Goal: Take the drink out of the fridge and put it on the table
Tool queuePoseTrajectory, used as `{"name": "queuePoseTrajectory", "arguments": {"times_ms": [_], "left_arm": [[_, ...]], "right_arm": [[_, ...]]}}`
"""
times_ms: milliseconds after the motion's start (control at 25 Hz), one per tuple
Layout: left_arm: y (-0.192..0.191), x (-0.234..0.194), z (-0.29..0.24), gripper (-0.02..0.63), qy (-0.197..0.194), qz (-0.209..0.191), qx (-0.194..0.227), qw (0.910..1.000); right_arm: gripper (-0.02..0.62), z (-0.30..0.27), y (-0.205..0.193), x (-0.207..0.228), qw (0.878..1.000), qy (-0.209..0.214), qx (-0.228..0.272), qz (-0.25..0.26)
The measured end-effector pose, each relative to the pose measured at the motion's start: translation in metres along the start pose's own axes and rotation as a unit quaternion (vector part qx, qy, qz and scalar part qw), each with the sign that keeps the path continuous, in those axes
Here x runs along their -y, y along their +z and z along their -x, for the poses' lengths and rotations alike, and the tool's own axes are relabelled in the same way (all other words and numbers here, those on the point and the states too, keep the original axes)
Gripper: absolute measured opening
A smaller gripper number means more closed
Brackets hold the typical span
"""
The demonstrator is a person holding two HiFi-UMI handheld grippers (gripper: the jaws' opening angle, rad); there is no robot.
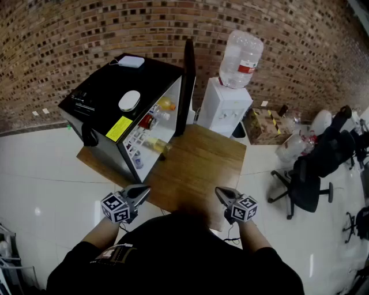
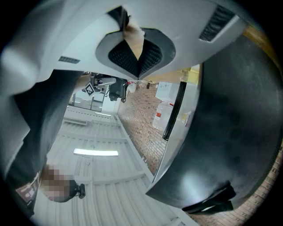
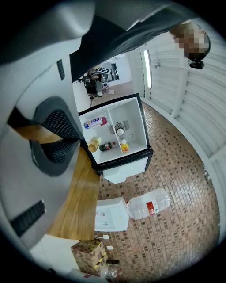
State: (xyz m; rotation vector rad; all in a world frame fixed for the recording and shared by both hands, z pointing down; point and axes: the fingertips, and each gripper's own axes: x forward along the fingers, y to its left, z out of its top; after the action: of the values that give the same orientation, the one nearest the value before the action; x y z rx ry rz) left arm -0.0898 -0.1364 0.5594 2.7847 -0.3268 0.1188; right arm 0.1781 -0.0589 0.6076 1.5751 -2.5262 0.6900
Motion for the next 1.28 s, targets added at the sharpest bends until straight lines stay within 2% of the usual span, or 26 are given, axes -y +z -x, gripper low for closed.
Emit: {"name": "queuePoseTrajectory", "arguments": {"times_ms": [280,560,600,640,720,760,1000,1120,1280], "left_arm": [[-0.002,-0.017,0.044,-0.005,0.041,0.005,0.001,0.9991],[0.006,-0.033,0.081,-0.005,0.069,-0.007,0.0,0.9976],[0.008,-0.035,0.082,-0.005,0.069,-0.011,-0.001,0.9976],[0.01,-0.037,0.08,-0.005,0.066,-0.016,-0.003,0.9977],[0.016,-0.035,0.073,-0.005,0.056,-0.022,-0.01,0.9981],[0.02,-0.033,0.067,-0.005,0.05,-0.027,-0.014,0.9983],[0.023,-0.027,0.026,-0.005,0.01,-0.048,-0.042,0.9979],[0.012,-0.03,0.004,-0.005,0.0,-0.039,-0.063,0.9972],[-0.007,-0.03,-0.022,-0.005,-0.016,-0.036,-0.086,0.9955]], "right_arm": [[0.016,-0.067,0.017,0.004,0.997,0.006,-0.039,0.069],[0.025,-0.158,0.036,0.002,0.986,0.008,-0.075,0.148],[0.052,-0.171,0.038,0.003,0.985,0.007,-0.08,0.156],[0.1,-0.184,0.041,0.003,0.983,0.008,-0.084,0.164],[0.118,-0.21,0.048,0.001,0.98,0.01,-0.089,0.18],[0.157,-0.222,0.052,0.0,0.978,0.011,-0.092,0.188],[0.259,-0.297,0.057,-0.004,0.96,0.023,-0.115,0.252],[0.259,-0.335,0.055,-0.002,0.949,0.023,-0.133,0.285],[0.259,-0.372,0.051,-0.005,0.942,0.027,-0.155,0.298]]}}
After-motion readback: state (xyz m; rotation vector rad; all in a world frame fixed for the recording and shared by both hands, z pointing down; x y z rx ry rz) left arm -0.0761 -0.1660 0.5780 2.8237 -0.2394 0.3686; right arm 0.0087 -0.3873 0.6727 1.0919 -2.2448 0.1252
